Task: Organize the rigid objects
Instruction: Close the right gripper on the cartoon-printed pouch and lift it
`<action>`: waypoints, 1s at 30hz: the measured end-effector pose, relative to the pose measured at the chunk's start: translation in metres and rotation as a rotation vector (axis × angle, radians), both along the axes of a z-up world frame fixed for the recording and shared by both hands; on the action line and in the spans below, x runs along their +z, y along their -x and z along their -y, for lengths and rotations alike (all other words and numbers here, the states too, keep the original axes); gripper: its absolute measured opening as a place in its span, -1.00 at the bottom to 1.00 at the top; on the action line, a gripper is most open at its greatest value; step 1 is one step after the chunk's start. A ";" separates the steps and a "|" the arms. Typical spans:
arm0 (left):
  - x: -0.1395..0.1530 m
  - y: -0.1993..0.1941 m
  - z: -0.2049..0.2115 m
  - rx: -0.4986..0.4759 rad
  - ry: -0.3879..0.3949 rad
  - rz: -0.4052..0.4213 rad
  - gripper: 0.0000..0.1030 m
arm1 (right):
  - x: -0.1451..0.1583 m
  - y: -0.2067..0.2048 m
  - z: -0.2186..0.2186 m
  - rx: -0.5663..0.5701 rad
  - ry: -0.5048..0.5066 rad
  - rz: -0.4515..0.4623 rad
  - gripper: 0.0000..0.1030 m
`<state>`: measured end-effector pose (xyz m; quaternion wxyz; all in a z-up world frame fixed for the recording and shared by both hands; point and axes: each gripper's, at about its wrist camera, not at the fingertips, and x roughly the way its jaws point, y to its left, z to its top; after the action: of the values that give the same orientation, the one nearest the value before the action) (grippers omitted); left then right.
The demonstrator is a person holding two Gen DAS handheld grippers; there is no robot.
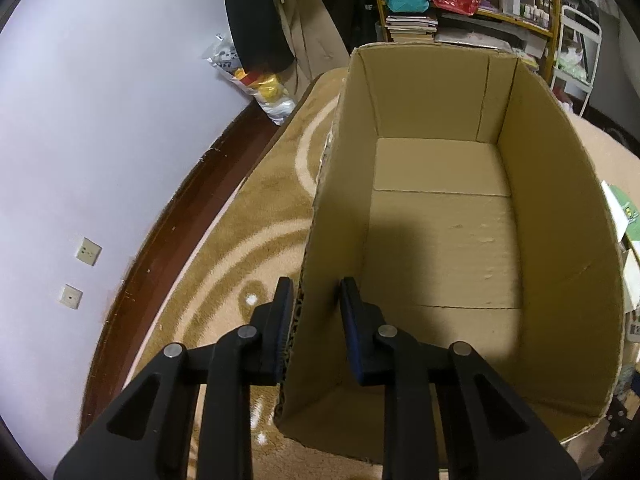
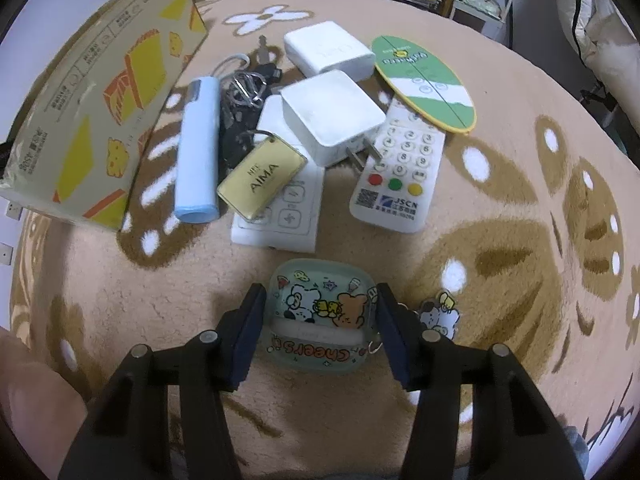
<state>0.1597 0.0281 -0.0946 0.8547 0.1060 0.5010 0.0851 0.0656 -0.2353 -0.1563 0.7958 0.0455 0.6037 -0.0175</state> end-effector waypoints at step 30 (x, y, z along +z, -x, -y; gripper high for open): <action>0.001 -0.002 -0.003 -0.008 0.022 0.002 -0.59 | 0.084 -0.005 -0.042 0.116 -0.116 0.359 0.10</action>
<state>0.1614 0.0309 -0.0934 0.8566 0.0982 0.5008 0.0763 0.0707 -0.1938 -0.0725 0.8863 0.0586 0.4537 0.0716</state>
